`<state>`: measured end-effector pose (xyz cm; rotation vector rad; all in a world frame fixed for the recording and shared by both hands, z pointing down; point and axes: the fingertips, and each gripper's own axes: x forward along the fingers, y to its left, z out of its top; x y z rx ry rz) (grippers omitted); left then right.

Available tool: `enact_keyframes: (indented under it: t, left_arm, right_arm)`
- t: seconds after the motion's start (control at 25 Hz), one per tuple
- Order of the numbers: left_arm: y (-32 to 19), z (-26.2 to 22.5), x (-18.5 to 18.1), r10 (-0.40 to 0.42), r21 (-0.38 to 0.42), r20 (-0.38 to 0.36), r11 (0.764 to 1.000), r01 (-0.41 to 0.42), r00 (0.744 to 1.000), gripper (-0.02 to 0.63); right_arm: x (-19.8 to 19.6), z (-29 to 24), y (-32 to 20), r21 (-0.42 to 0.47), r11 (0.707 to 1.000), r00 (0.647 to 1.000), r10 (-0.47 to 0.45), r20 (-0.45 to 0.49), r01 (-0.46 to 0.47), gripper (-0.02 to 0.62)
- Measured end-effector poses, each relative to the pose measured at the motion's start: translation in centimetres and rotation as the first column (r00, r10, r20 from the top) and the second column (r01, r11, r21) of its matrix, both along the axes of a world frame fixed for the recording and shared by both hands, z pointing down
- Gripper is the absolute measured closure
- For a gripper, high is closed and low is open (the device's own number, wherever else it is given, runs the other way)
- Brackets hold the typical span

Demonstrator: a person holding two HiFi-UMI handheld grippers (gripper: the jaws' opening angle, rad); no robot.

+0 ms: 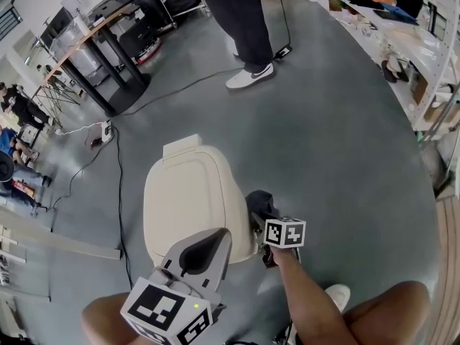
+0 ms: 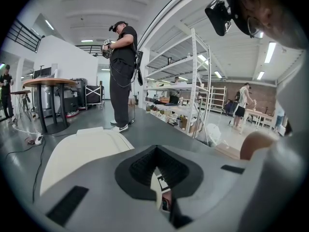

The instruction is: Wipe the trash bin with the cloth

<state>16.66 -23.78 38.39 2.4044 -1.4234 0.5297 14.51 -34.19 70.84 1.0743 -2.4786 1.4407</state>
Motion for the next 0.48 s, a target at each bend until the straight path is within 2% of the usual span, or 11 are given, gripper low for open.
enact_keyframes:
  t: [0.2,0.32,0.48]
  left_arm:
    - [-0.1,-0.2,-0.1,-0.009,-0.01,-0.025,1.0,0.009,1.0,0.606]
    - [-0.2,-0.9,-0.1,-0.017,-0.001,-0.039,1.0,0.017,0.999,0.606]
    - [0.3,-2.1,-0.5,-0.026,0.032,-0.053,0.999,0.028,0.998,0.606]
  right_arm:
    - [0.5,1.3,0.1,-0.014,1.0,0.998,0.006,-0.061,-0.007,0.543]
    - [2.8,-0.4,-0.8,0.085,0.993,0.982,0.092,-0.164,-0.079,0.543]
    - [5.0,-4.8,-1.4,0.231,0.965,0.959,0.178,-0.22,-0.126,0.543]
